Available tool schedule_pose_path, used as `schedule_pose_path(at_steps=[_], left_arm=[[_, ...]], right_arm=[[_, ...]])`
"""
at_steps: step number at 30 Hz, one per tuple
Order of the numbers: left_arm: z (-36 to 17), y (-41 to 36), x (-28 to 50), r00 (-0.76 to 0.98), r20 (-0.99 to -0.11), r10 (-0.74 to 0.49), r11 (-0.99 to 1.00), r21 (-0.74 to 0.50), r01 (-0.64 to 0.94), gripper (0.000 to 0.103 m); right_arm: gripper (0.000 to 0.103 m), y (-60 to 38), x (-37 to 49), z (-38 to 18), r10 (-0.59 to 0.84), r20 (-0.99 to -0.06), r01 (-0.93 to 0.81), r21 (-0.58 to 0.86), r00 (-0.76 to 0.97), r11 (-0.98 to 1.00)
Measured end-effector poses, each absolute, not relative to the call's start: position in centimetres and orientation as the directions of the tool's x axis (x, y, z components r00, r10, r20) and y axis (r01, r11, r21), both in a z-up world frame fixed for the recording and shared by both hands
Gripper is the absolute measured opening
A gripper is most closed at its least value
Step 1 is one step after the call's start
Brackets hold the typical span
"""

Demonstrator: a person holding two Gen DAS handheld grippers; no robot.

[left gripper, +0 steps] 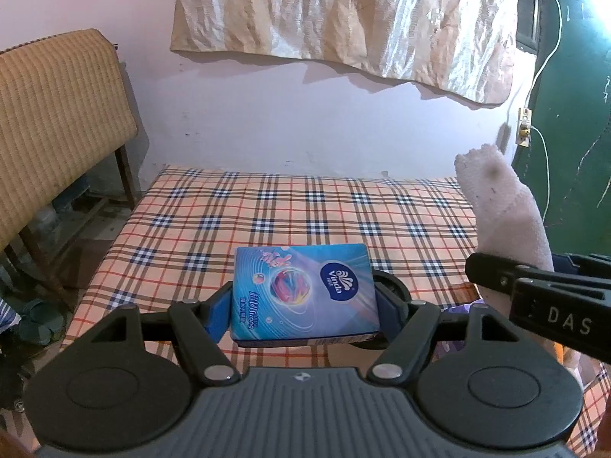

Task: Organize soft objects
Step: 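Carry the blue tissue box and white towel with both tools to the tray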

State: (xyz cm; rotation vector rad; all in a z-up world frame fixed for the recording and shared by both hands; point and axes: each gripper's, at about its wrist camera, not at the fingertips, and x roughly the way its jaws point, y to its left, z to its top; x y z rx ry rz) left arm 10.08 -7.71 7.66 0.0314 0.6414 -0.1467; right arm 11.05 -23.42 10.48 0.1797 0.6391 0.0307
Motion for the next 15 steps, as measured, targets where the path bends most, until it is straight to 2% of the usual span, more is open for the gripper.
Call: schedule_pose_path(at_steps=[15], left_arm=[[7.4, -9.4, 9.9, 0.782, -0.602, -0.162, 0.982, -0.021, 0.187, 0.075]], right_arm=[[0.052, -25.4, 10.4, 10.6, 0.052, -0.591, 0.062, 0.172, 0.805, 0.983]])
